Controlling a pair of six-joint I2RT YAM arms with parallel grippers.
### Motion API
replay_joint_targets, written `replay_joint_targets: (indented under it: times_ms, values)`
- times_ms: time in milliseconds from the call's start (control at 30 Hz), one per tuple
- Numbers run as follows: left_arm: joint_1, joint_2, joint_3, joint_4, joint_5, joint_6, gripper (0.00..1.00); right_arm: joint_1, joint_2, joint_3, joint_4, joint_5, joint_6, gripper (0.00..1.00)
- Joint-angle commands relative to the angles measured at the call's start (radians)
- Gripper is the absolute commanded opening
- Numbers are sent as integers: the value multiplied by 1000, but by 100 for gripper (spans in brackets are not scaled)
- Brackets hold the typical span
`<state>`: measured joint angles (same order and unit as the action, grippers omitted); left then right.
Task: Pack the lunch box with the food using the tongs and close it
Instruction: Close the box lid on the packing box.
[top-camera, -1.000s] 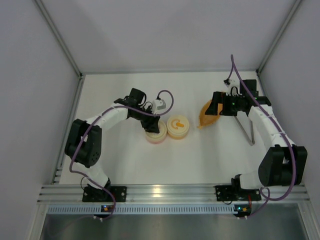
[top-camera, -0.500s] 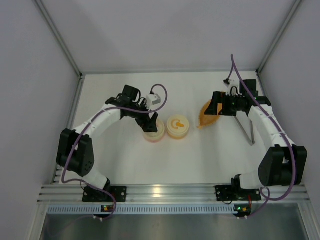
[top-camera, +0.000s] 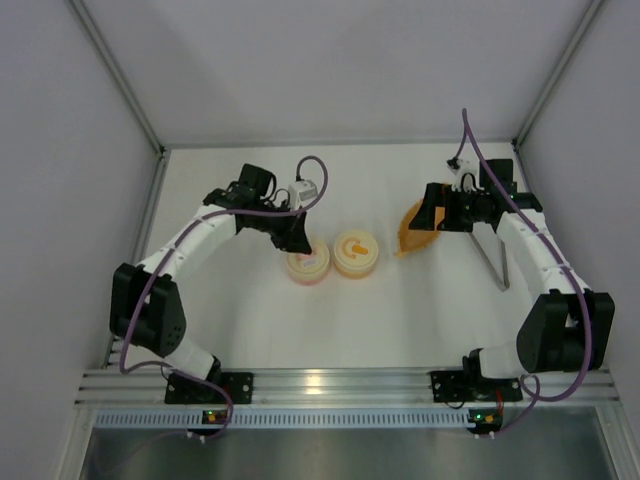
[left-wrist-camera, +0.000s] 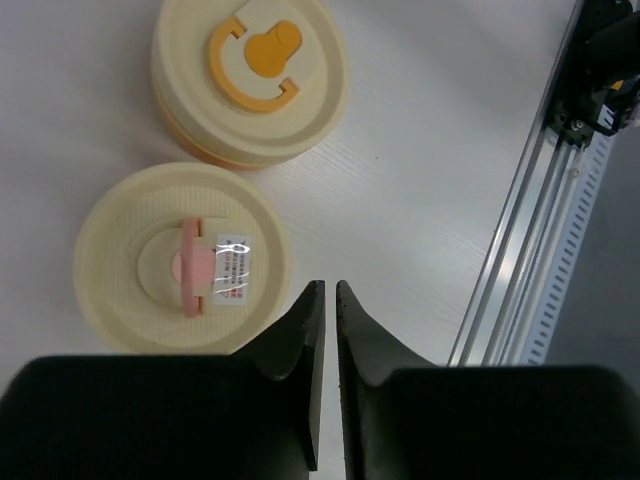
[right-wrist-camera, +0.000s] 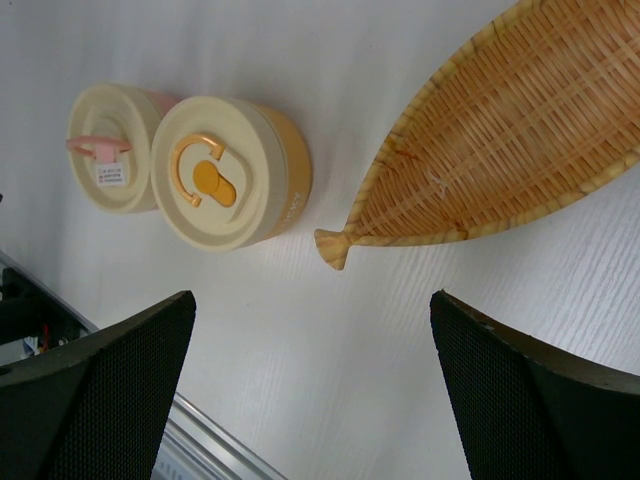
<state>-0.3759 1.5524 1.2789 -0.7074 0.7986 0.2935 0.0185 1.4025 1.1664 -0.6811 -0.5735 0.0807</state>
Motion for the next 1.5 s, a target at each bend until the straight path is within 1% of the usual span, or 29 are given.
replay_joint_targets:
  times_ms: [0,133,267,400,533,767,900,1267,1367,1467]
  values:
    - [5,69,22,-58,62,-10,10,-6,-7,21,51,-22,2,99]
    - [5,141,13,-27,59,-42,2,-6,-5,29,42,-26,-9,99]
    - [8,198,5,57,59,-97,0,-6,-10,30,35,-37,-16,99]
    - [31,232,3,126,76,-157,0,-8,-11,27,32,-45,-21,99]
    - [66,273,10,158,111,-200,0,-6,-7,26,31,-45,-22,99]
    - [117,314,-3,167,119,-191,0,-6,6,27,34,-54,-19,99]
    - [143,343,-7,186,157,-209,0,-6,10,24,37,-60,-18,99]
    - [152,365,-24,215,146,-238,0,-6,16,24,34,-75,-19,100]
    - [152,350,-21,214,149,-237,0,-6,15,29,35,-92,-21,100]
    - [152,301,-1,204,152,-240,0,-5,9,30,40,-112,-21,99]
